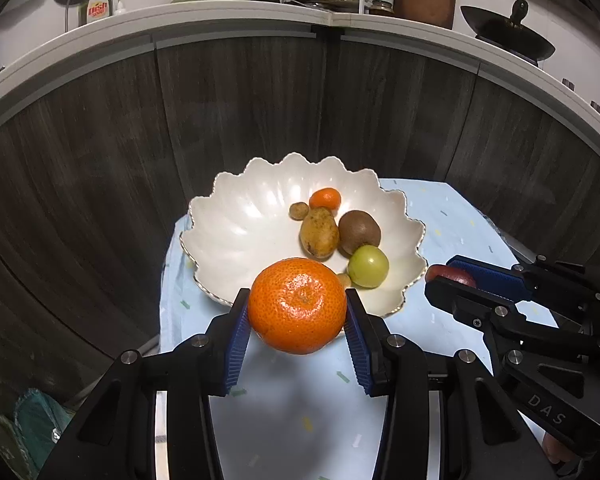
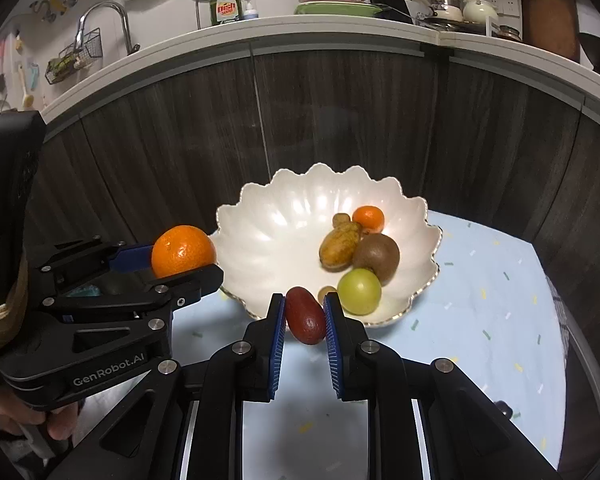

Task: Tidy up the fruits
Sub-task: 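Carry the mandarin in the left tool and red date in the right tool over the bowl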

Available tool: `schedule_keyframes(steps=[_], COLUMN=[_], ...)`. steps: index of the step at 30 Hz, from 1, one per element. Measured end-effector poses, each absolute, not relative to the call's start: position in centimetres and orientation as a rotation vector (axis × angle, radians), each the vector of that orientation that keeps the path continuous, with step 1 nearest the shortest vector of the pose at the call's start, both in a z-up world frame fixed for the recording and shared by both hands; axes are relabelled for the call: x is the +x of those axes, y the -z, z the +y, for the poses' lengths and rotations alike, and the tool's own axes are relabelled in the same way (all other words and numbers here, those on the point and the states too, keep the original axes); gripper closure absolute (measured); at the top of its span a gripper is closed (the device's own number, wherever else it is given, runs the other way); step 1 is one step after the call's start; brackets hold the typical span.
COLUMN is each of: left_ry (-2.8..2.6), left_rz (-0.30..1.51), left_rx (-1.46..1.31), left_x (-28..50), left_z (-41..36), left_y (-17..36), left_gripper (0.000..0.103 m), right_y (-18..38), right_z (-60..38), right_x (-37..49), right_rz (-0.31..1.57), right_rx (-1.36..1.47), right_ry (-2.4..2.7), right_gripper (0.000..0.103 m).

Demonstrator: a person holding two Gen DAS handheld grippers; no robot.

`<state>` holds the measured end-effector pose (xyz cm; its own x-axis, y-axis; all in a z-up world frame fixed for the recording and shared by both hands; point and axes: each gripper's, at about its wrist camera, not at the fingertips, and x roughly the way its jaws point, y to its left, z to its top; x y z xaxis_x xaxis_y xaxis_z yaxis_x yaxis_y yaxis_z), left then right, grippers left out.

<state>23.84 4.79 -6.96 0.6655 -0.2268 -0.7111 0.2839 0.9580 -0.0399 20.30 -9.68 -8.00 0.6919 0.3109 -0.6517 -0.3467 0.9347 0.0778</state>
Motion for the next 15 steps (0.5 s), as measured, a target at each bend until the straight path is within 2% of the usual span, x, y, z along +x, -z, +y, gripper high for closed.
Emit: schedule_keyframes(steps=[15], left_ry=[0.299], left_rz=[0.788], left_rx=[0.082], left_x=[27.0], left_z=[7.0], left_y=[7.1], left_gripper=[0.059], right_y=[8.2], right_z=[-7.2], right_x=[22.8], right_rz=[0.738], right_rx=[-0.053], right_ry=[-0.358], right_gripper=[0.082])
